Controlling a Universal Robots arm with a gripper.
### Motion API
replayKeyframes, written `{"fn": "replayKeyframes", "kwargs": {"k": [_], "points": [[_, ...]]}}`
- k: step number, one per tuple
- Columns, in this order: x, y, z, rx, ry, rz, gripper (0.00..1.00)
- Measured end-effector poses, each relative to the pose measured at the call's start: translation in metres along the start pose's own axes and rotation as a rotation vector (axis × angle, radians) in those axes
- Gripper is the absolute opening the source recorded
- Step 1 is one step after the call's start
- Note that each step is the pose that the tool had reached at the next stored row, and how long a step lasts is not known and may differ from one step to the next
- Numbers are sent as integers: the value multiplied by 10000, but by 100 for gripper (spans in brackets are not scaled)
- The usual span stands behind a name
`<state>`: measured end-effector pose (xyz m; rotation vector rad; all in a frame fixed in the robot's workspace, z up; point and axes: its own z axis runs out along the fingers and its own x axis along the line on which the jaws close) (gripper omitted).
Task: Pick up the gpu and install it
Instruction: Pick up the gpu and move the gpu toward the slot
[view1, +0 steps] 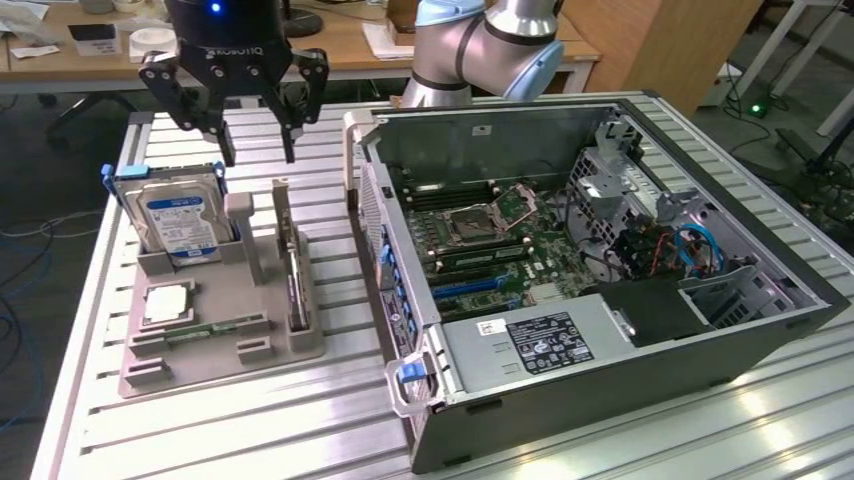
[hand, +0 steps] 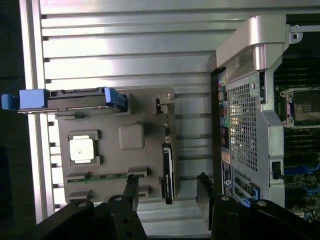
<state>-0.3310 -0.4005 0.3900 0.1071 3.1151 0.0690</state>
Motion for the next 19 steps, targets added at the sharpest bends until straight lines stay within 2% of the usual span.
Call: {"fn": "replayKeyframes", "kwargs": {"k": [7,15,17,18,19], "points": [[-9,-7,42,-9,31,-442,59],[-20,-139,78,-8,37,-457,60],[-33,-142,93,-8,56,-465,60],[-34,-143,101,-8,68,-485,66],[-40,-143,108,-8,82,-524,66]]}}
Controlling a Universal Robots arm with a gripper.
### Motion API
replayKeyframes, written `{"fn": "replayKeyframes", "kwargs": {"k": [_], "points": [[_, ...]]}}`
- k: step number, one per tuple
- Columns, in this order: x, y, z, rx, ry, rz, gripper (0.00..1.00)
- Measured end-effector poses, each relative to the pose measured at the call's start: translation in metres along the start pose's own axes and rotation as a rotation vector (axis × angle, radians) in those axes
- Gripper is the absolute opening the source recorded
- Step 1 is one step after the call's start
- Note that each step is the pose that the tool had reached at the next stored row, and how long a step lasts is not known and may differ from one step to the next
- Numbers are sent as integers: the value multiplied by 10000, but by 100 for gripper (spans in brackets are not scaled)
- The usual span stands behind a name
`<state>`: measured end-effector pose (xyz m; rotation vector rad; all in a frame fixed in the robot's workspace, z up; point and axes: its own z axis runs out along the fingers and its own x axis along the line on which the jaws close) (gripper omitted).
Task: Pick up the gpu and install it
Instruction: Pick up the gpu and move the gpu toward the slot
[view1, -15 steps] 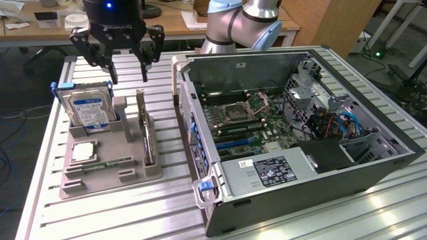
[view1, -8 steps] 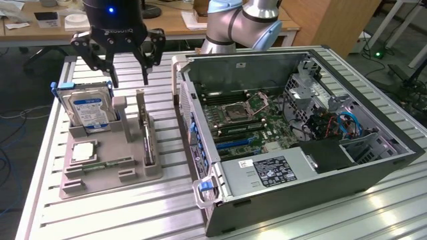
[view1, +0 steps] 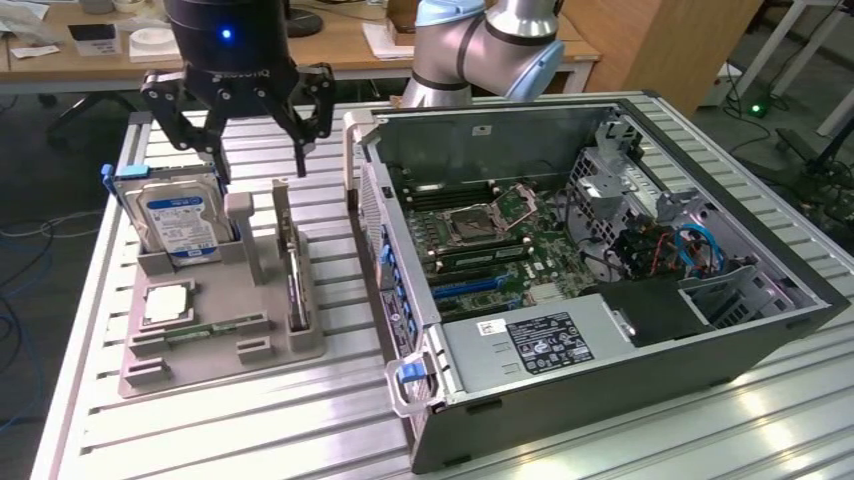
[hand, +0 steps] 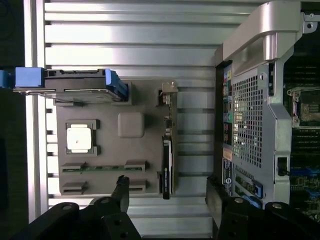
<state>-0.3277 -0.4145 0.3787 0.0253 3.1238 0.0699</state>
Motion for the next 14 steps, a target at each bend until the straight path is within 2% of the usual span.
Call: {"fn": "replayKeyframes", "kwargs": {"k": [1,7,14], "points": [[-7,0,8,-1,12,-42,72],[-16,-2,44,2,30,-70,72],[-14,-7,166,6,29,-70,72]]}}
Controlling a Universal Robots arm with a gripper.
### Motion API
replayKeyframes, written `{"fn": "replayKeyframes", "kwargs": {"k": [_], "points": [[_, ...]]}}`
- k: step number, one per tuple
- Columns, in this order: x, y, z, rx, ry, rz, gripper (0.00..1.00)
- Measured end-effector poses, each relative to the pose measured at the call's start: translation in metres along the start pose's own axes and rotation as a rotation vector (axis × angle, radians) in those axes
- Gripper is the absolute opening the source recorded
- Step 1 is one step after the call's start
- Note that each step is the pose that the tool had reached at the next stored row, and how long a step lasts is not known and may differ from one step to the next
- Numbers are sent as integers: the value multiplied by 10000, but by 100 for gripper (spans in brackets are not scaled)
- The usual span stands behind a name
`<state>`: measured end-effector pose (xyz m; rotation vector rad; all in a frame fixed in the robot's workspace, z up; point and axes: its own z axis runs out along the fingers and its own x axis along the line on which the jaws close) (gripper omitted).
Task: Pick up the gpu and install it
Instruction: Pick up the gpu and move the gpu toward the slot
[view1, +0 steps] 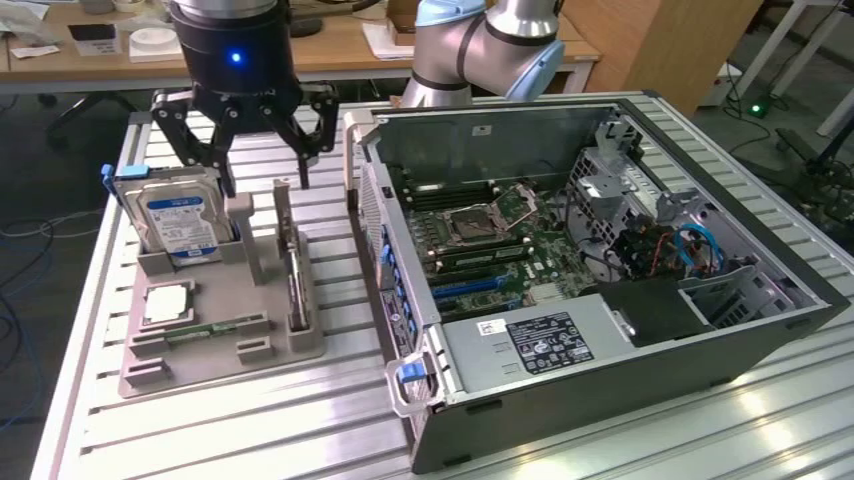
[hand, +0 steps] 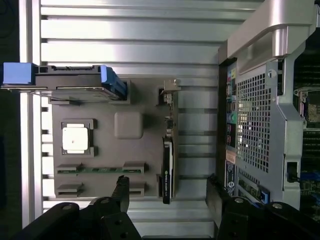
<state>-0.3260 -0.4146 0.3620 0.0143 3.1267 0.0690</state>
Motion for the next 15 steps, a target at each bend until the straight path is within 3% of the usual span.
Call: {"fn": "replayKeyframes", "kwargs": {"k": [15], "points": [[-16,-6,156,2,0,-1,72]]}}
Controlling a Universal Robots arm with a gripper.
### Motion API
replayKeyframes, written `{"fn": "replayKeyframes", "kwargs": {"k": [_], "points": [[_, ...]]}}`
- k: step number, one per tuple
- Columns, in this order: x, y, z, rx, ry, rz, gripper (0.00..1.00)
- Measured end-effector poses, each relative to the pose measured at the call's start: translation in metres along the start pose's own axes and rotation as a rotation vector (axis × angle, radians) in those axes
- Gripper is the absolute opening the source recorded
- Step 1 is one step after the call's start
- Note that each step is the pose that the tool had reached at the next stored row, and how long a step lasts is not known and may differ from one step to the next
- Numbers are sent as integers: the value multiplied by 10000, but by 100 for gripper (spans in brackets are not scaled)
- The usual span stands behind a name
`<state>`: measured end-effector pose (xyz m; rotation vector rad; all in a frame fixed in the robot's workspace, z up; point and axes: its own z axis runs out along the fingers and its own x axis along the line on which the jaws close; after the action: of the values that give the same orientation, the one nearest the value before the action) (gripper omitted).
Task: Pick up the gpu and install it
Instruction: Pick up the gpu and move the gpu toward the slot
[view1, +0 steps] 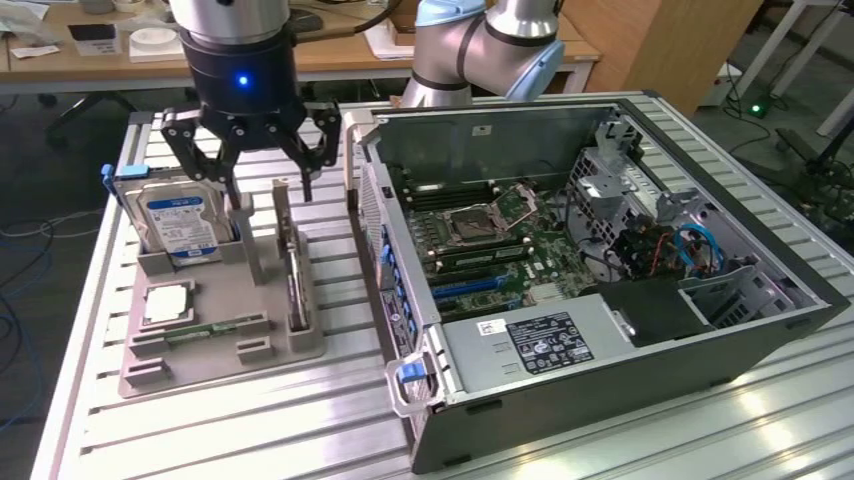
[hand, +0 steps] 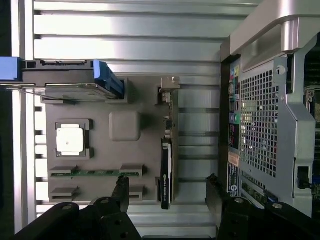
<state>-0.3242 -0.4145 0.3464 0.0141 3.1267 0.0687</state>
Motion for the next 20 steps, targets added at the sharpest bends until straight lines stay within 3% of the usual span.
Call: {"fn": "replayKeyframes", "kwargs": {"k": [7,12,20], "points": [[-4,-8,51,1,0,-1,72],[-4,-9,66,103,0,-4,72],[-3,-12,118,109,0,-4,72]]}}
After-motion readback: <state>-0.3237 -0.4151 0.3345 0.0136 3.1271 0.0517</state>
